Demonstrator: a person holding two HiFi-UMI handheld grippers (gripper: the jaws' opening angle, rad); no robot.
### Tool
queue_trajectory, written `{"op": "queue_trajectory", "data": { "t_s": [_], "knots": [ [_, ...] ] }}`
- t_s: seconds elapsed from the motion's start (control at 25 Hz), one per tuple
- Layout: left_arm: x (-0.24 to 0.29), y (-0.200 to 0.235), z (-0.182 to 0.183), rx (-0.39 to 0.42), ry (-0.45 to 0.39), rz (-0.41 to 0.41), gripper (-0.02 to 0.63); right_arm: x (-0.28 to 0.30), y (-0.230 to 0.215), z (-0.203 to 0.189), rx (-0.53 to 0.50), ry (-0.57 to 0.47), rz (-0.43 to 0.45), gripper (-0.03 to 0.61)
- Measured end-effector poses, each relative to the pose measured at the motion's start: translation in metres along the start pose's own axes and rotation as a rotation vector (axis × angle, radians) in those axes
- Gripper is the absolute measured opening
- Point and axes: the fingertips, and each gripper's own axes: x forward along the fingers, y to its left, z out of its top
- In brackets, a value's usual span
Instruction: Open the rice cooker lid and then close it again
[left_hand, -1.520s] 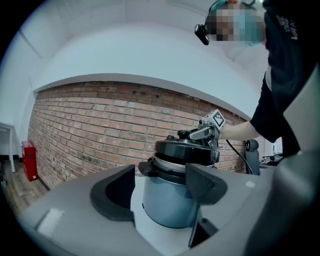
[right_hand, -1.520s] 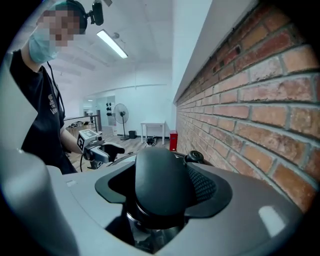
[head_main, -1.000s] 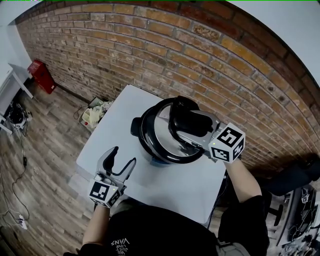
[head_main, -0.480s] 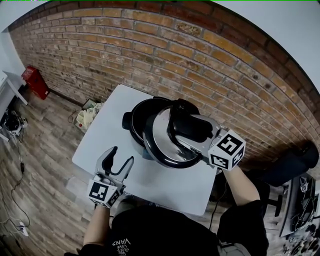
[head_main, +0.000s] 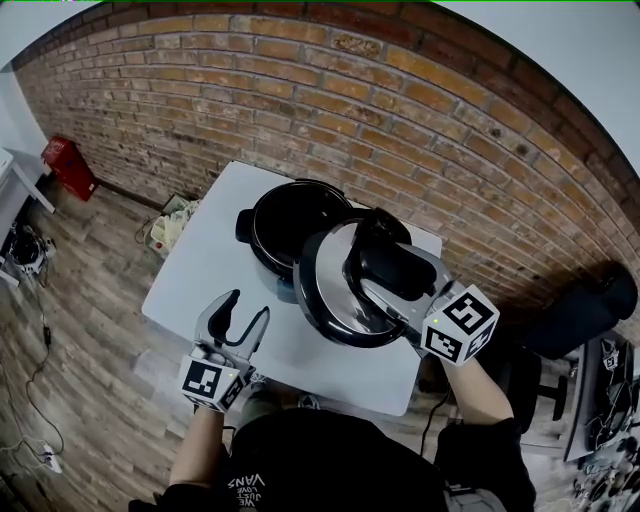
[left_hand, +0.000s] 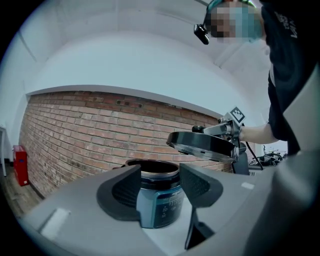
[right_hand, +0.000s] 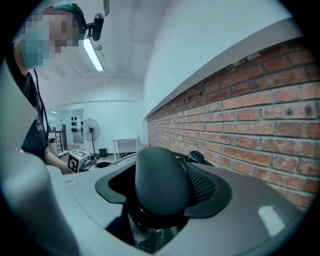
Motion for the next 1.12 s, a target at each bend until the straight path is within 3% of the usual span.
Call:
{"op": "queue_trajectory", "data": {
  "t_s": [0.6,0.72,0.84,1.12],
  "knots": [
    [-0.020,-0.028,-0.005,-0.007,0.001,0.018,0.199,-0.081,0.001,-0.040,0.174,-0.066,-0.149,0.316],
    [-0.022,-0.029,-0.005,0.008,-0.010,0.039,0.151,-0.086,-0.001,-0.043,0.177,-0.067,-0.159,0.316],
    [-0.024,-0.023,-0.004,0.025,-0.011,0.065,0.037,-0.084,-0.004,-0.041,0.178,-0.070,-0.163,0.316],
    [-0.029,-0.027,-0.005,0.036,-0.017,0.081,0.002,-0.082,-0.005,-0.035,0.142,-0.062,-0.143,0.316]
  ]
}}
